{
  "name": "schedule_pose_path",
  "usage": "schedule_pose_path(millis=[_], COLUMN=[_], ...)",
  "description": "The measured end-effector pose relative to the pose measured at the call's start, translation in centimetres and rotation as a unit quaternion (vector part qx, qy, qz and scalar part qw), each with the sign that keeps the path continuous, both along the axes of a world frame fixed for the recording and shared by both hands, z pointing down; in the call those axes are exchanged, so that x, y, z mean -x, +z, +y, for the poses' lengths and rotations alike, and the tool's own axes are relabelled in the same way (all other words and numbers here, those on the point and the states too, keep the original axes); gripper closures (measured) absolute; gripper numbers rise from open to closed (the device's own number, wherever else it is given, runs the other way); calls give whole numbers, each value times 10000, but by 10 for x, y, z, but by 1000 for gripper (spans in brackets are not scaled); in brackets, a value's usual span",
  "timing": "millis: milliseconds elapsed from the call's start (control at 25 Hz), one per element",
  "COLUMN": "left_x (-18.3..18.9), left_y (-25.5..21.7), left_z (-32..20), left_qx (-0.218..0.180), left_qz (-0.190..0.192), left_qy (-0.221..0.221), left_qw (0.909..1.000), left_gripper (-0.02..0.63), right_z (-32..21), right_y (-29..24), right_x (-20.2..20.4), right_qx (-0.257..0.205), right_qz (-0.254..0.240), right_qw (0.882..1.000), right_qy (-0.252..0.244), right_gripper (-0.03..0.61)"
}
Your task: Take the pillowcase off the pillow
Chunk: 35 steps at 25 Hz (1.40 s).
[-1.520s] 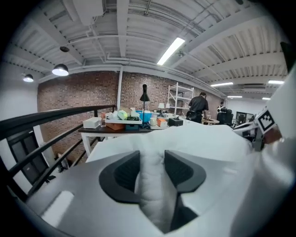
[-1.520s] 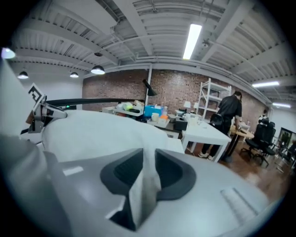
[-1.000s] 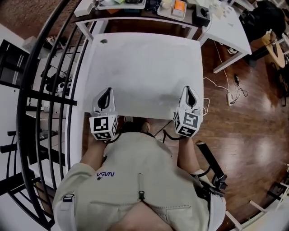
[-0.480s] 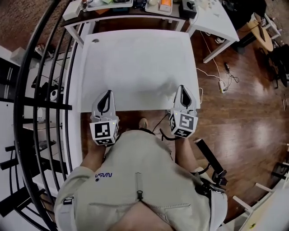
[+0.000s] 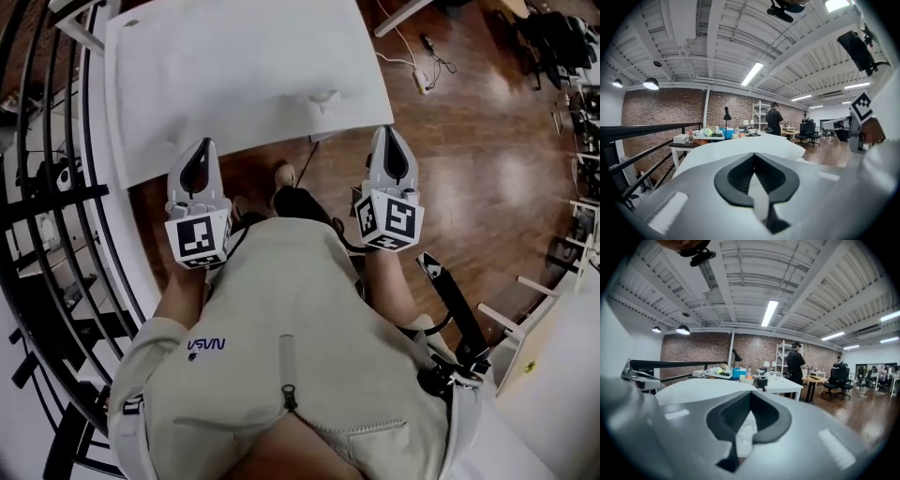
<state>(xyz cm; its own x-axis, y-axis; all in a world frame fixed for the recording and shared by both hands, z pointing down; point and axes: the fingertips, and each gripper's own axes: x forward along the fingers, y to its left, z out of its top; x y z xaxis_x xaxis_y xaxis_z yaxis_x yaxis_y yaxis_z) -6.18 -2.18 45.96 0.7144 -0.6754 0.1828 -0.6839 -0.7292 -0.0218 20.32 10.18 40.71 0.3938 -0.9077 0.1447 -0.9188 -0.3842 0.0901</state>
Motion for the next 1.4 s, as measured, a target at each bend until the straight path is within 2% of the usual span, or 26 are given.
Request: schedule_pose_path(millis=[280,440,600,760,960,1200,1400], left_x=[-30,-55,-88,-125,-144,-121,-102], left_y=[5,4,4,8,28,26,11], left_z=[27,42,59,96,122,131,126], left_qx=[-81,-213,-167,-52,23,51,-148], left_qz=[-134,-175,-195,-209,-316,-319,-228], left_qy=[479,544,275,-33,-499,-1005,-1119], left_qw=[9987,9981,9993,9998,9982,9944,9933], left_gripper=[607,607,607,607,607,607,607], right_z=[42,62,72,80,73,61,43], right_y=[1,12,23,36,71,69,60], right_x=[-16,-40,-68,-93,-107,-88,-63], right_qx=[-74,-105,-183,-173,-118,-154,-303], right_qz=[-69,-128,-190,-302,-398,-420,-508], right_qw=[9997,9996,9996,9973,9895,9825,9784], right_qy=[230,213,-94,-640,-1383,-1810,-1982], right_gripper=[575,575,575,575,575,575,575])
